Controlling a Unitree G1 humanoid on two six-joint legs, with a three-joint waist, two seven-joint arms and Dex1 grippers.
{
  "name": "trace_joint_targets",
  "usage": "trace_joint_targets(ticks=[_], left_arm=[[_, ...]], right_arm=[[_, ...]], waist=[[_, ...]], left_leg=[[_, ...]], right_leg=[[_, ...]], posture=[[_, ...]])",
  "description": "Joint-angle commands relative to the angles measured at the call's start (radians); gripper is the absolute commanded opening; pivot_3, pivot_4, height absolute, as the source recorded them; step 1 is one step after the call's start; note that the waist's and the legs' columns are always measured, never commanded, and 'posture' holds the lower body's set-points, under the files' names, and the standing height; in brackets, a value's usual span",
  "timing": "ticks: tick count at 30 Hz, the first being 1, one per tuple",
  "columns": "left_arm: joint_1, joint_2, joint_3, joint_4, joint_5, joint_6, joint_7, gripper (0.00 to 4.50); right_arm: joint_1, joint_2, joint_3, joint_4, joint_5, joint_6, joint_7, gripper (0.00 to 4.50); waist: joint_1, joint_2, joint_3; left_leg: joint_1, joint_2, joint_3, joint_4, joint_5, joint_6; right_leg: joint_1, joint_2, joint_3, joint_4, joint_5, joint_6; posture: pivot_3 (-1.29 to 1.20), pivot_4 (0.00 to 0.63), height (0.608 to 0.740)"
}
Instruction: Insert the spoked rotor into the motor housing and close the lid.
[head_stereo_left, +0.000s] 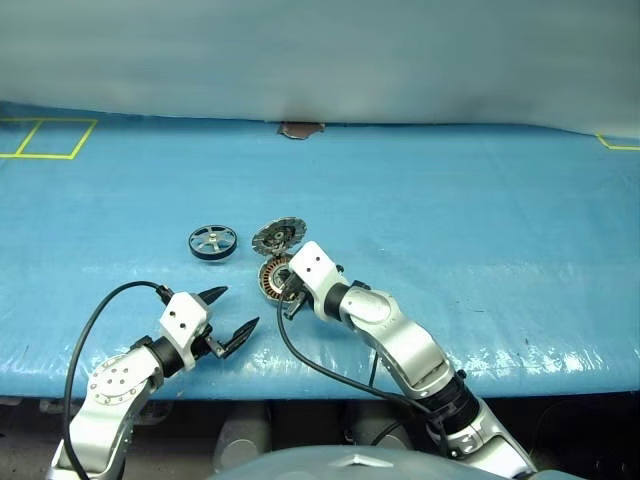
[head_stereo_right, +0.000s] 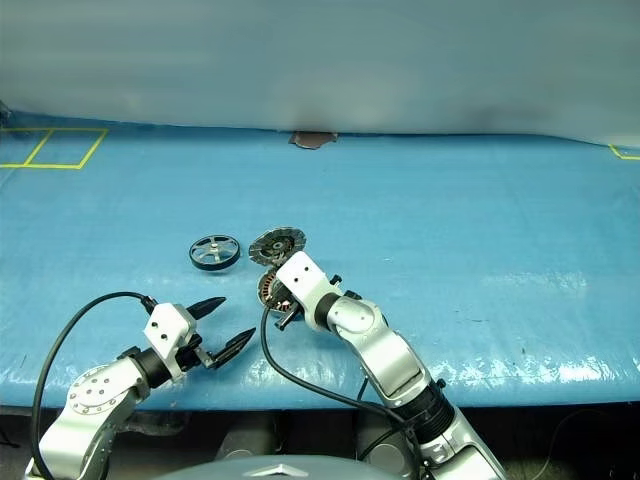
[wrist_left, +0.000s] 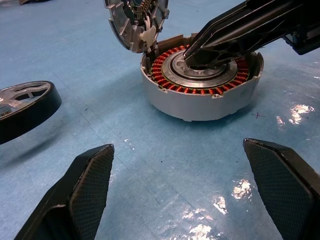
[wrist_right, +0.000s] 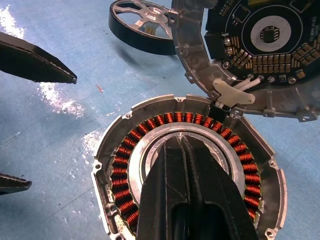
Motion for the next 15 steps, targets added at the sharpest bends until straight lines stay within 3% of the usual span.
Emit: trace_joint_targets(ticks=[1,15], left_arm=[[-0.001,0.001,0.010,-0.016,-0.009,-0.004,-0.002,4.50],[-0.004,0.005,0.010,-0.013,-0.013,-0.005,-0.009,4.50]], right_arm=[[-0.006,0.007,-0.024,-0.014,-0.003,-0.025,-0.007,0.07],[0.011,-0.016,-0.051,-0.010,-0.008,-0.024,-0.001,0.07]], waist=[[0.000,0.000,0.000],[0.000,0.000,0.000]], left_leg=[[0.000,0.000,0.000,0.000,0.000,0.000],[0.000,0.000,0.000,0.000,0.000,0.000]], right_leg=[[0.000,0.000,0.000,0.000,0.000,0.000],[0.000,0.000,0.000,0.000,0.000,0.000]], posture=[[0.00,0.150,0.740],[0.00,0.150,0.740]])
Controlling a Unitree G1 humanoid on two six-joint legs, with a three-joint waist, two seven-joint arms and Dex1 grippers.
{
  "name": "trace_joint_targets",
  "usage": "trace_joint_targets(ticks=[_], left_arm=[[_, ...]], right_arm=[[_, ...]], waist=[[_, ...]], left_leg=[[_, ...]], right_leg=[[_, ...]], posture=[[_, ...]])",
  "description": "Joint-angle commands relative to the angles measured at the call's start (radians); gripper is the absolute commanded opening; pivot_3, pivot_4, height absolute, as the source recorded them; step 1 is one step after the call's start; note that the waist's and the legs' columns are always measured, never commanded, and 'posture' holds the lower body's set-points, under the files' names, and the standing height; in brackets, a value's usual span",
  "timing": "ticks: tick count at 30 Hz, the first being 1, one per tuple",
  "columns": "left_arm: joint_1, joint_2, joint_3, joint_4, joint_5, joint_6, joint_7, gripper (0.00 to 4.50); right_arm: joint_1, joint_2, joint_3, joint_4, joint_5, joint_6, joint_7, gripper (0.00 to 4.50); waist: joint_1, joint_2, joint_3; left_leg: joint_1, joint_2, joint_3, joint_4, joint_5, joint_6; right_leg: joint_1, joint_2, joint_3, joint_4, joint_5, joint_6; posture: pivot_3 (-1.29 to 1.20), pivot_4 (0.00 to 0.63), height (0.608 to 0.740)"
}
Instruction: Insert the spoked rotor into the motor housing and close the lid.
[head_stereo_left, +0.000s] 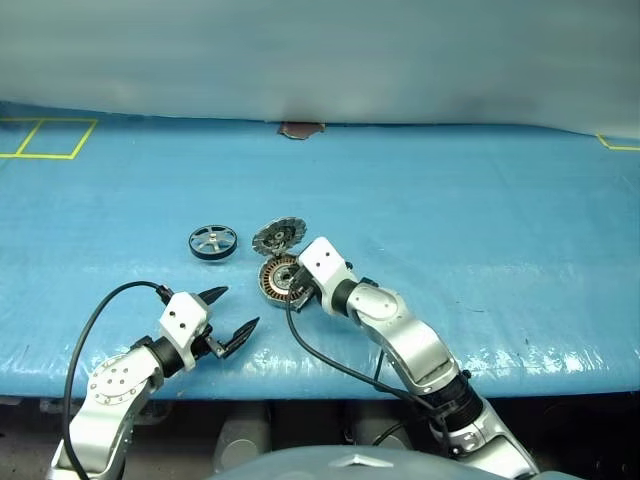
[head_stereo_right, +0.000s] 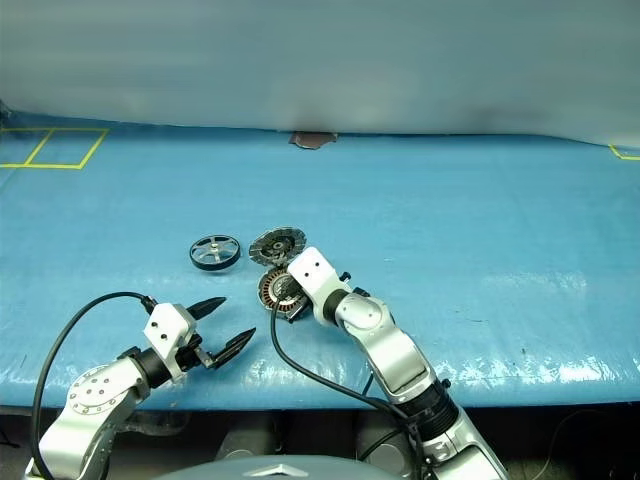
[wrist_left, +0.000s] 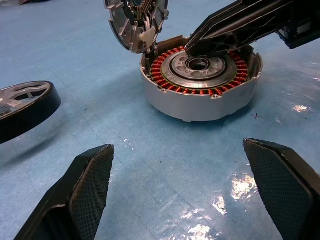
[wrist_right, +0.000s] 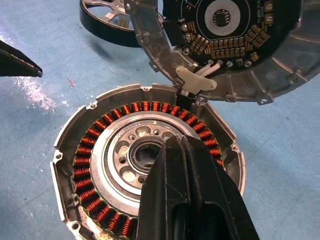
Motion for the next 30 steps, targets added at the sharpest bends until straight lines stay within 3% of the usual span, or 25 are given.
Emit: trace_joint_targets(ticks=[1,30], left_arm=[[-0.004,0.005,0.010,-0.014,-0.008,-0.005,-0.007,4.50],[-0.012,0.026,0.023,-0.033,-0.022,0.026,-0.019,4.50]], right_arm=[[0.005,0.003,-0.004,-0.015,-0.002,-0.011,0.001,0.07],[0.040,-0.023,-0.002,-0.106,0.028,-0.018,0.049,0.07]], waist=[[0.000,0.000,0.000],[0.000,0.000,0.000]], left_leg=[[0.000,0.000,0.000,0.000,0.000,0.000],[0.000,0.000,0.000,0.000,0.000,0.000]], right_leg=[[0.000,0.000,0.000,0.000,0.000,0.000],[0.000,0.000,0.000,0.000,0.000,0.000]], posture=[[0.00,0.150,0.740],[0.00,0.150,0.740]])
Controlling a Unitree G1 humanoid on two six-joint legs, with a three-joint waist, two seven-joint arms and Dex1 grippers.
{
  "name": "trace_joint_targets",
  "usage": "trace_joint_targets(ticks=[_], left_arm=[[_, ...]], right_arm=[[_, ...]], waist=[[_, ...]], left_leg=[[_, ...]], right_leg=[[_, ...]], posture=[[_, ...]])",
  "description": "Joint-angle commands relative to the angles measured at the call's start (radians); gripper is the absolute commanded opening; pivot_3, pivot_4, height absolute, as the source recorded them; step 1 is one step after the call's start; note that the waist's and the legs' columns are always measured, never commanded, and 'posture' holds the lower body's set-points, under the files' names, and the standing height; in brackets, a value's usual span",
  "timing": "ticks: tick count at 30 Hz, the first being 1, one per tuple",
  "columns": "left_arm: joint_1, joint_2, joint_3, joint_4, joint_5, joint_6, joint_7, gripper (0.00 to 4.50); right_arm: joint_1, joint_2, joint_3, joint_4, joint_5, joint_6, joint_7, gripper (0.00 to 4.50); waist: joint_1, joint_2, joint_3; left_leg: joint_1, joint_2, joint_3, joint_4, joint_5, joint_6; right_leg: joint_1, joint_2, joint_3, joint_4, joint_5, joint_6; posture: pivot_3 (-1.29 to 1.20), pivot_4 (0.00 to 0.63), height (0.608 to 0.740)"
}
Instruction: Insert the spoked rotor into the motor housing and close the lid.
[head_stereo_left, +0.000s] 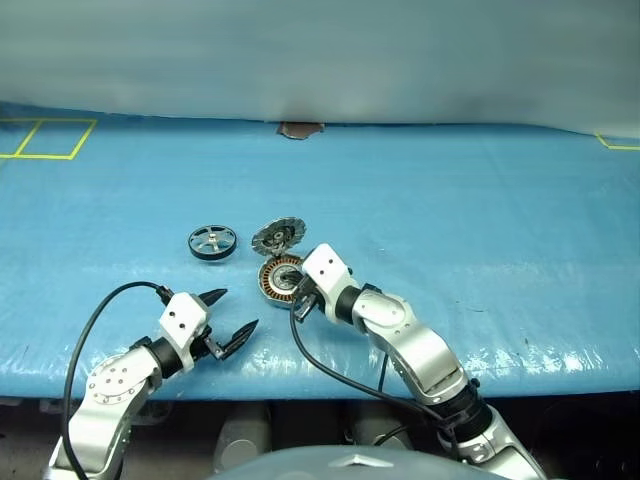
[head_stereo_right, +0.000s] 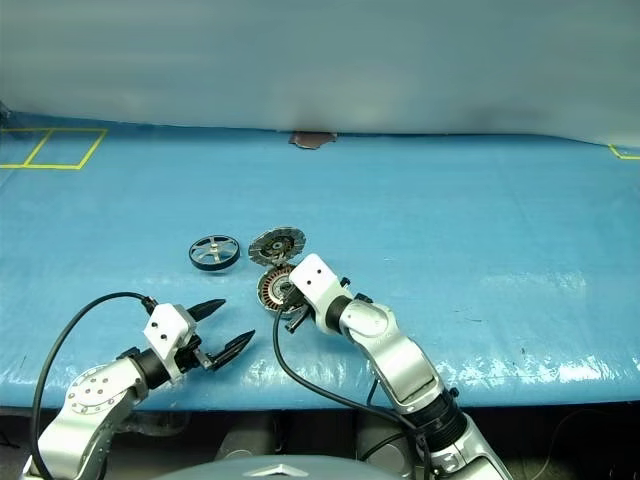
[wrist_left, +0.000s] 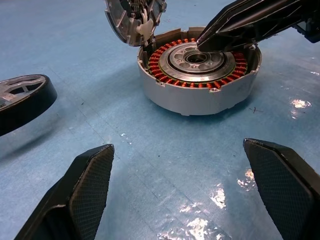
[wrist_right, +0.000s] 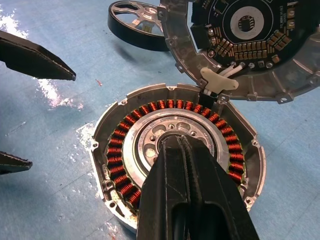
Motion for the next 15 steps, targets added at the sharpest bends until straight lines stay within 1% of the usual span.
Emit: trace_joint_targets(ticks=[1,7,12,15], left_arm=[[-0.011,0.011,0.021,-0.035,-0.018,0.005,-0.007,4.50],[-0.015,0.025,0.038,-0.048,-0.031,0.023,-0.013,4.50],[-0.019,0.036,0.041,-0.050,-0.035,0.028,-0.012,4.50],[-0.023,0.034,0.035,-0.053,-0.035,0.031,-0.009,4.50]], right_arm=[[-0.005,0.008,-0.006,-0.042,0.003,-0.002,-0.004,0.07],[-0.012,0.005,0.000,-0.040,0.001,0.006,-0.002,0.07],[-0.040,-0.009,0.035,-0.021,-0.012,0.035,0.019,0.07],[-0.066,0.003,0.046,-0.004,-0.015,0.063,0.016,0.07]], waist=[[0.000,0.000,0.000],[0.000,0.000,0.000],[0.000,0.000,0.000],[0.000,0.000,0.000]], left_leg=[[0.000,0.000,0.000,0.000,0.000,0.000],[0.000,0.000,0.000,0.000,0.000,0.000],[0.000,0.000,0.000,0.000,0.000,0.000],[0.000,0.000,0.000,0.000,0.000,0.000]], right_leg=[[0.000,0.000,0.000,0.000,0.000,0.000],[0.000,0.000,0.000,0.000,0.000,0.000],[0.000,0.000,0.000,0.000,0.000,0.000],[0.000,0.000,0.000,0.000,0.000,0.000]], posture=[[0.00,0.150,0.740],[0.00,0.150,0.740],[0.00,0.150,0.740],[0.00,0.150,0.740]])
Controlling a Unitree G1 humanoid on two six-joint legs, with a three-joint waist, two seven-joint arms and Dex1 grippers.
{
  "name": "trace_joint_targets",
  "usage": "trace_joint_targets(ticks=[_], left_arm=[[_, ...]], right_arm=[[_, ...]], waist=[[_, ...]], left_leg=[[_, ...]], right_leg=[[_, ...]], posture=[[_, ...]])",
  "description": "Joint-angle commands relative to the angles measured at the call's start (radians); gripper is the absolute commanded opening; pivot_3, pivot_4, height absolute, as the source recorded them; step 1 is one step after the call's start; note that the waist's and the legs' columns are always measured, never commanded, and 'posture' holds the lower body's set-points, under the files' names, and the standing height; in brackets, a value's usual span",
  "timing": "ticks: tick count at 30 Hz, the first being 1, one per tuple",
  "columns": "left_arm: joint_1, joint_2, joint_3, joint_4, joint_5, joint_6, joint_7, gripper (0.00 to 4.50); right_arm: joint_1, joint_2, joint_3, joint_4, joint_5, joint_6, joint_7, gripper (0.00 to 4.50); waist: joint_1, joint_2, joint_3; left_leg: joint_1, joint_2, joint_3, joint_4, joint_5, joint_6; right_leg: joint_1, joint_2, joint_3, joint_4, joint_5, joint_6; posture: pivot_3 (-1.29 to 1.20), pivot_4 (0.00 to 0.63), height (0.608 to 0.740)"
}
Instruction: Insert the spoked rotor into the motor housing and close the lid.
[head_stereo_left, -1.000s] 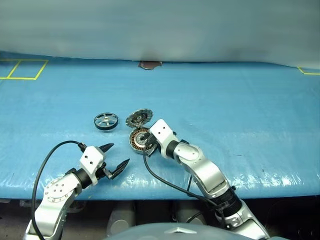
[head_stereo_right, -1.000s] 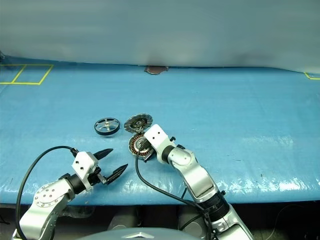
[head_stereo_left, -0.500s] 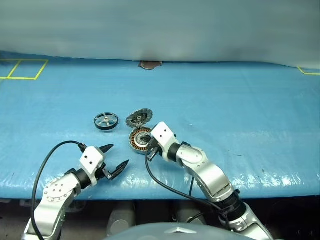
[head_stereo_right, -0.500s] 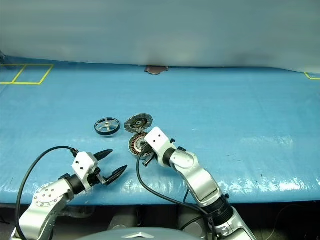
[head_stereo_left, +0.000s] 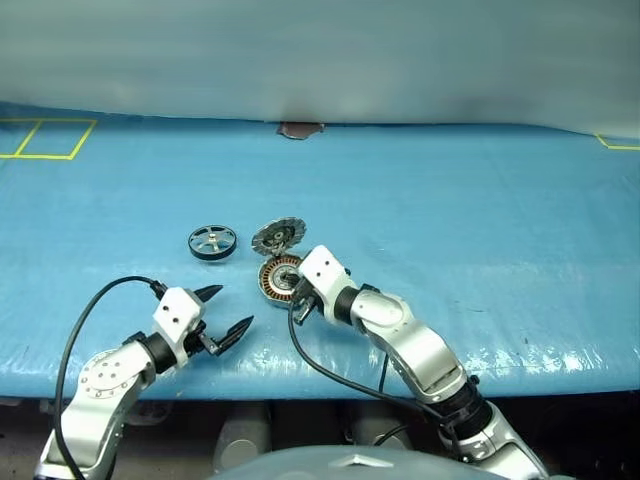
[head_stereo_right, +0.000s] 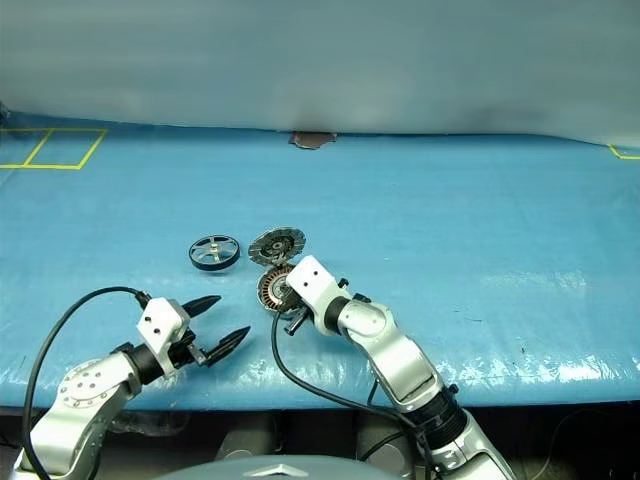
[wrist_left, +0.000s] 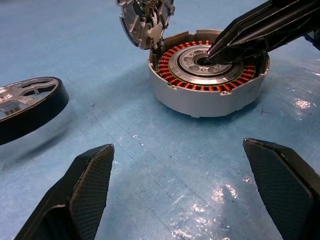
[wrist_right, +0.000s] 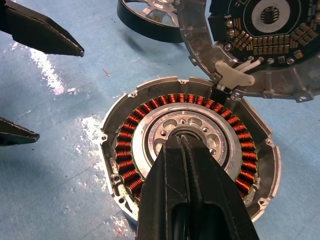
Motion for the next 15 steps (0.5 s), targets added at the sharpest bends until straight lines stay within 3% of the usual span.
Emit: trace_joint_targets(ticks=[1,9,15], left_arm=[[-0.006,0.006,0.007,-0.051,-0.006,0.005,-0.001,4.50],[-0.028,0.008,0.052,-0.113,-0.092,0.044,-0.016,4.50],[-0.151,0.129,0.152,-0.162,-0.249,0.217,-0.071,4.50]], right_arm=[[-0.034,0.019,0.007,-0.008,-0.003,0.030,-0.002,0.07],[-0.021,0.025,-0.058,-0.097,0.062,0.083,0.021,0.07],[0.026,-0.014,-0.155,-0.224,0.139,0.112,0.038,0.07]], waist=[[0.000,0.000,0.000],[0.002,0.000,0.000],[0.002,0.000,0.000]], left_leg=[[0.000,0.000,0.000,0.000,0.000,0.000],[0.000,0.000,0.000,0.000,0.000,0.000],[0.000,0.000,-0.001,0.001,0.000,0.000]], right_leg=[[0.000,0.000,0.000,0.000,0.000,0.000],[0.000,0.000,0.000,0.000,0.000,0.000],[0.000,0.000,-0.001,0.000,0.000,0.000]], posture=[[0.00,0.150,0.740],[0.00,0.150,0.740],[0.00,0.150,0.740]])
